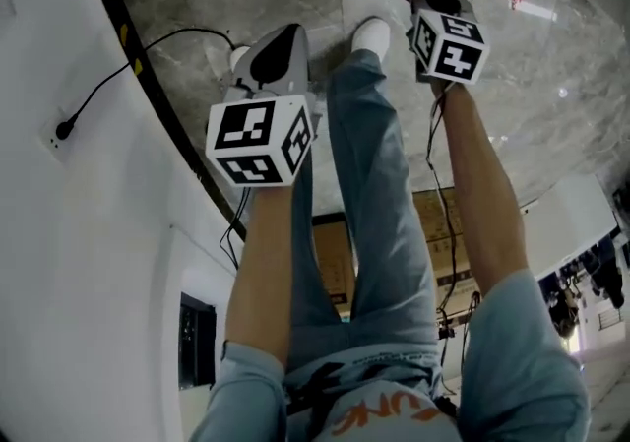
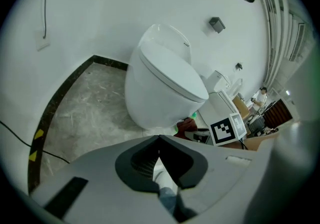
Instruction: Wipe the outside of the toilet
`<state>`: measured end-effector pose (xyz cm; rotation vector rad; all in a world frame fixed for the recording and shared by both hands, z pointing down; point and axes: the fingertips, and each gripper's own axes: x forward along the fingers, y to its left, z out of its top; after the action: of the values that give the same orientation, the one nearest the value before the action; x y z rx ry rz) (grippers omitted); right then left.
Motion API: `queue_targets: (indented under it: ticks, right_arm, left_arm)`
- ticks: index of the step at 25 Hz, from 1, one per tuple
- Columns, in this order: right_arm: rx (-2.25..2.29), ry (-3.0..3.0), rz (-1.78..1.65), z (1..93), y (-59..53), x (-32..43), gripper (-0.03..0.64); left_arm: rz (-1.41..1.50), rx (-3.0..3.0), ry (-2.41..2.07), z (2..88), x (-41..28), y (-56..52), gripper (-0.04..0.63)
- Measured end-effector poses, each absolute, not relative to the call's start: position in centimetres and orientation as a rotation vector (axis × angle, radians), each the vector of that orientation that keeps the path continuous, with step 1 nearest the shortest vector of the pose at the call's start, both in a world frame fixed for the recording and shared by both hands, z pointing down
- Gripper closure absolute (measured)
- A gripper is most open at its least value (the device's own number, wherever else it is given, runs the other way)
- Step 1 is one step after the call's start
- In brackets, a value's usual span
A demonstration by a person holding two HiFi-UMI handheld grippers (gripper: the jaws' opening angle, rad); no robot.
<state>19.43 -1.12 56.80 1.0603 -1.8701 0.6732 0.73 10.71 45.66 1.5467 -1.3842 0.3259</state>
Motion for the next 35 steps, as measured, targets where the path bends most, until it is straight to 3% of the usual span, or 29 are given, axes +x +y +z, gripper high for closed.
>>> queue_targets:
  ticks: [10,16,25,35]
  right_arm:
    - [1.004,-1.991,0.805,57.1,5.4,1.1,0.517]
    - [0.998,-2.043,0.75,60.2,3.9,-4.7,0.517]
    - [0.971,-2.02,0.675,66.1,0.9,-5.7,0.518]
    - [1.091,-1.982,0.766,67.0,0.0,-2.1,0.518]
  left_arm:
    - [0.275,1.541,-1.42,46.0,-9.2,14.5,0.598]
    - [0.181,1.526,-1.409,47.8,-12.5,15.5,0.598]
    - [0.221,1.526,-1.379,53.2,-14.3,15.9,0.597]
    - [0.25,1.576,-1.333,53.4,-11.4,14.0,0.598]
